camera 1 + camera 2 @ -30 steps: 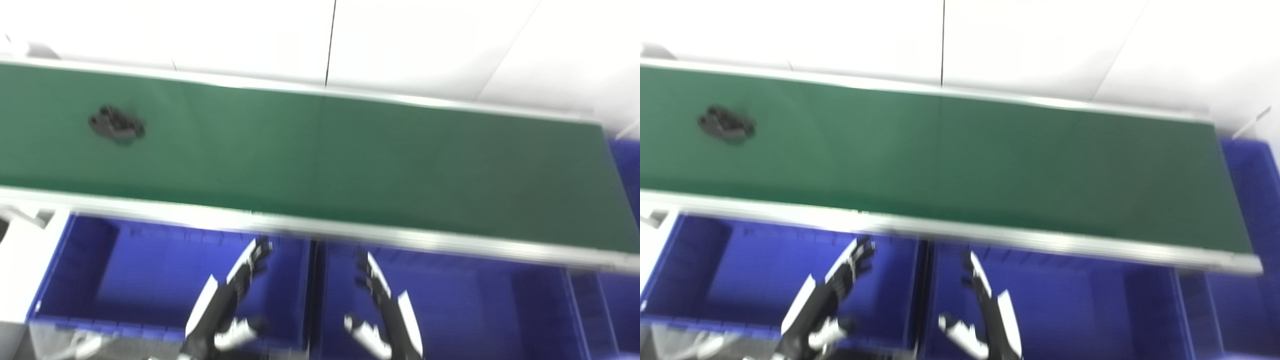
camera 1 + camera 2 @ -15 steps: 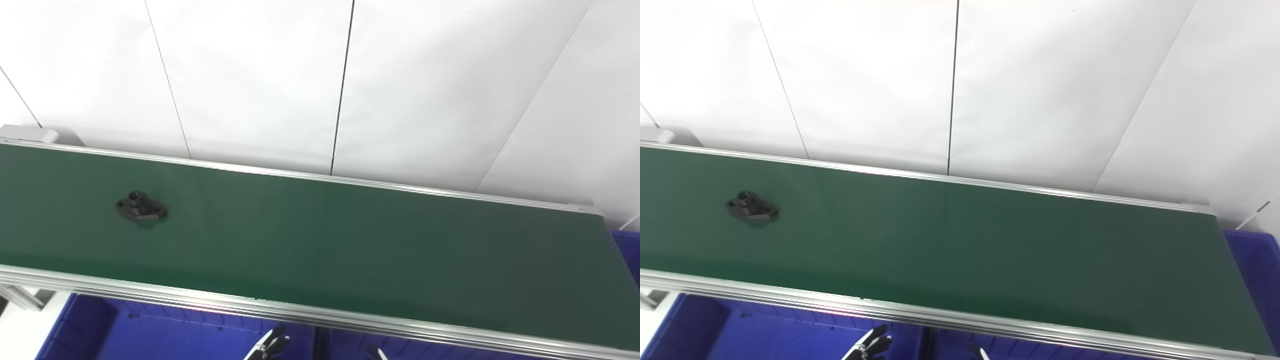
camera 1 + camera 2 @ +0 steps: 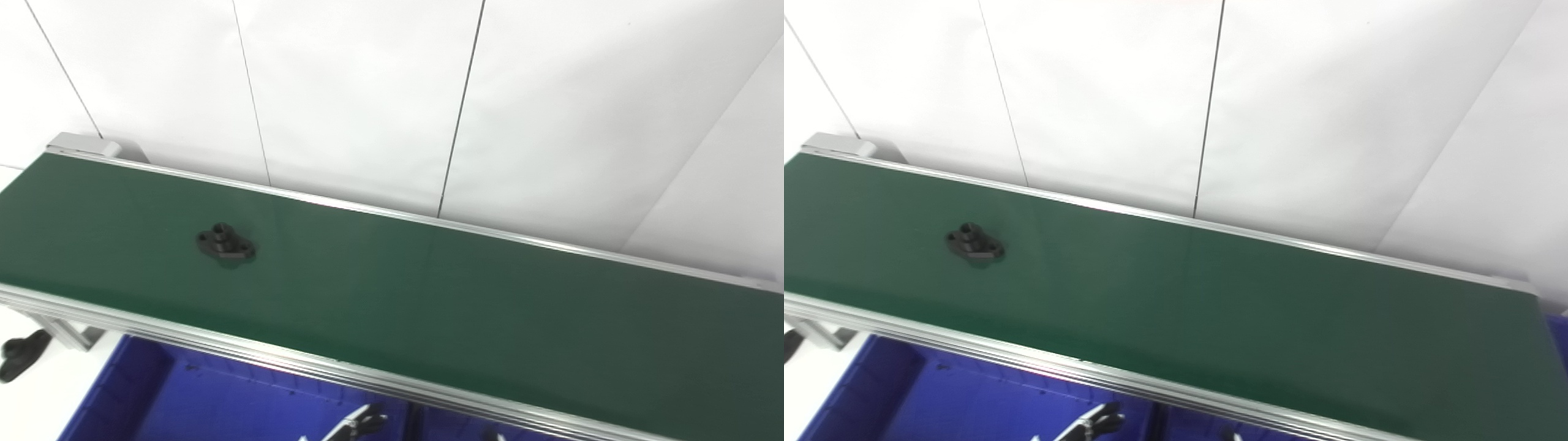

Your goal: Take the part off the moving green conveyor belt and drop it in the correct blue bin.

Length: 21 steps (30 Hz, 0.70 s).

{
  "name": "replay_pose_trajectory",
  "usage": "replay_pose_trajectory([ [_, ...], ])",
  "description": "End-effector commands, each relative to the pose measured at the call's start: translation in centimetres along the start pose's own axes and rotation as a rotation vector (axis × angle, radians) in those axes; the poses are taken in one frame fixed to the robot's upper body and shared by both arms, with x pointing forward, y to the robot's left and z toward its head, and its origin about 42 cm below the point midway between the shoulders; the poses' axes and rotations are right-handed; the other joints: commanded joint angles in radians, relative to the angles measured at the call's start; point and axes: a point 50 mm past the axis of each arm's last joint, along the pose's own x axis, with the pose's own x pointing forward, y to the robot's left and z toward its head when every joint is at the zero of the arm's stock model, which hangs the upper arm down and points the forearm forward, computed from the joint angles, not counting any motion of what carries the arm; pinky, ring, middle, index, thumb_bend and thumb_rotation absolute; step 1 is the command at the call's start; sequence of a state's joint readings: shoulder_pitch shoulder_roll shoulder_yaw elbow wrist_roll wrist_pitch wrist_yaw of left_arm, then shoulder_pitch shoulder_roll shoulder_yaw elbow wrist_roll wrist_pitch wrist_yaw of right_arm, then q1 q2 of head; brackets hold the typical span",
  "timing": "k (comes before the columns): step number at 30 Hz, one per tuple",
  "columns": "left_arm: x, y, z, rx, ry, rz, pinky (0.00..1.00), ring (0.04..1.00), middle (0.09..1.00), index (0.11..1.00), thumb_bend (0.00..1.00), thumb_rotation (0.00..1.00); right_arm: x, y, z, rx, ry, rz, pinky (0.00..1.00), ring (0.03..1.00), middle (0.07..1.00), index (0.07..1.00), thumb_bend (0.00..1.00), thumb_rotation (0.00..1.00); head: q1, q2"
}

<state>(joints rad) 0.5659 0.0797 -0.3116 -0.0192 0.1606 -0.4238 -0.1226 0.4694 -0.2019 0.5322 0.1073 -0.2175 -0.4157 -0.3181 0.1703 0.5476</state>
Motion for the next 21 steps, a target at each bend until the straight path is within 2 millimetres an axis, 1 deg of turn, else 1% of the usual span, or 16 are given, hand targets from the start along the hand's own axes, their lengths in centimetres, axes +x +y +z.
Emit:
replay_pose_trajectory([
  [1,0.4,-0.4,1.0,-0.001,-0.063,0.012,0.78,0.892,0.894,0.905,0.88,0.75,0.0,-0.3,1.0,0.014,-0.075,-0.011,0.84,0.924,0.971,0.995,0.88,0.92,0.009,0.005],
  [6,0.7,-0.9,1.3,-0.011,-0.066,0.024,0.77,0.879,0.887,0.899,0.88,0.74,0.0,-0.8,1.0,0.005,-0.081,-0.02,0.83,0.921,0.969,0.989,0.86,0.91,0.03,0.017],
  [11,1.1,-1.1,1.4,-0.007,-0.069,0.013,0.78,0.888,0.892,0.903,0.87,0.74,0.0,-1.3,1.1,-0.018,-0.091,-0.022,0.83,0.92,0.972,0.998,0.82,0.91,0.033,0.022],
  [16,1.5,-1.3,1.5,-0.005,-0.073,0.019,0.78,0.892,0.893,0.904,0.87,0.74,0.1,-1.6,1.2,-0.03,-0.098,-0.007,0.83,0.921,0.967,0.991,0.86,0.91,0.016,0.027],
  [19,2.0,-1.5,1.5,-0.013,-0.087,0.017,0.78,0.892,0.887,0.904,0.88,0.74,0.0,-1.8,1.4,-0.036,-0.108,0.008,0.85,0.927,0.969,0.985,0.86,0.89,0.007,0.03],
  [21,2.2,-1.6,1.6,-0.02,-0.094,0.013,0.78,0.897,0.892,0.905,0.88,0.74,-0.1,-2.1,1.8,-0.033,-0.122,0.02,0.85,0.933,0.974,0.985,0.85,0.86,0.004,0.031],
])
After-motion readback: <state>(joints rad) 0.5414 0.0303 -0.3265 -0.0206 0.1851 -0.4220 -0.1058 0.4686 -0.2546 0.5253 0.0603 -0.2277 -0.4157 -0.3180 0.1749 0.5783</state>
